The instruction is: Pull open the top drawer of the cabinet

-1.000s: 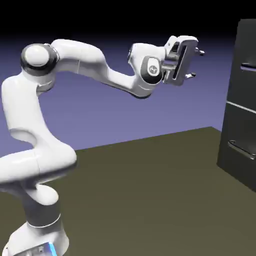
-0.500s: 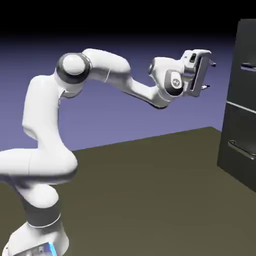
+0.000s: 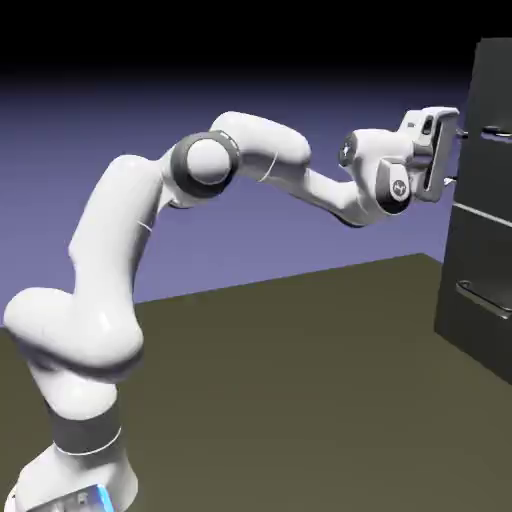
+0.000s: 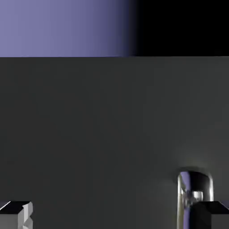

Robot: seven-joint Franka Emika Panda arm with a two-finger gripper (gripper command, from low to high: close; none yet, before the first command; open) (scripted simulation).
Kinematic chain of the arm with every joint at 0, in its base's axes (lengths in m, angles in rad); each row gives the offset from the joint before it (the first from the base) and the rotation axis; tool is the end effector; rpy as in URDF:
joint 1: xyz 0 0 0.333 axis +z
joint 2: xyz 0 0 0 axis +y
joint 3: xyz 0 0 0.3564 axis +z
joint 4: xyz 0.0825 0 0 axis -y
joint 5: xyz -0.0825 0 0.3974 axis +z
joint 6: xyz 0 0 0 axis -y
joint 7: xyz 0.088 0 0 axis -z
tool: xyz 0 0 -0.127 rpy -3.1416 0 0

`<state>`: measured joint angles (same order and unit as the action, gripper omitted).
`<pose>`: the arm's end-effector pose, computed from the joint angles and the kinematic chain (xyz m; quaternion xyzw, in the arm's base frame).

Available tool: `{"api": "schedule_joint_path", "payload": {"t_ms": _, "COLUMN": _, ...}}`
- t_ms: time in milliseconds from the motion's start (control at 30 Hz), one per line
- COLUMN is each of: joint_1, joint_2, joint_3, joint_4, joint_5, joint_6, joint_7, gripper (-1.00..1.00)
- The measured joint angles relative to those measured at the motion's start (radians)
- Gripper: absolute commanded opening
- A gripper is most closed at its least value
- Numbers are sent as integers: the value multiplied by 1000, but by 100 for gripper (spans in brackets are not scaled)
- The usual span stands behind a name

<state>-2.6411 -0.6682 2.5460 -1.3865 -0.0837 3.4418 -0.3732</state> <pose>0.7960 0.1064 0.5657 0.6810 0.2916 0.6179 0.2633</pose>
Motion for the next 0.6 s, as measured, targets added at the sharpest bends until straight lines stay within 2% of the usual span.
{"api": "schedule_joint_path", "payload": {"t_ms": 267, "joint_1": -245, "joint_2": -9, "joint_3": 235, "joint_4": 131, "joint_5": -8, "joint_6": 37, "joint_7": -103, "gripper": 0}}
{"api": "schedule_joint_path", "payload": {"t_ms": 600, "joint_1": 31, "joint_2": 160, "joint_3": -127, "joint_4": 197, "joint_5": 161, "joint_6": -9, "joint_7": -170, "gripper": 0}}
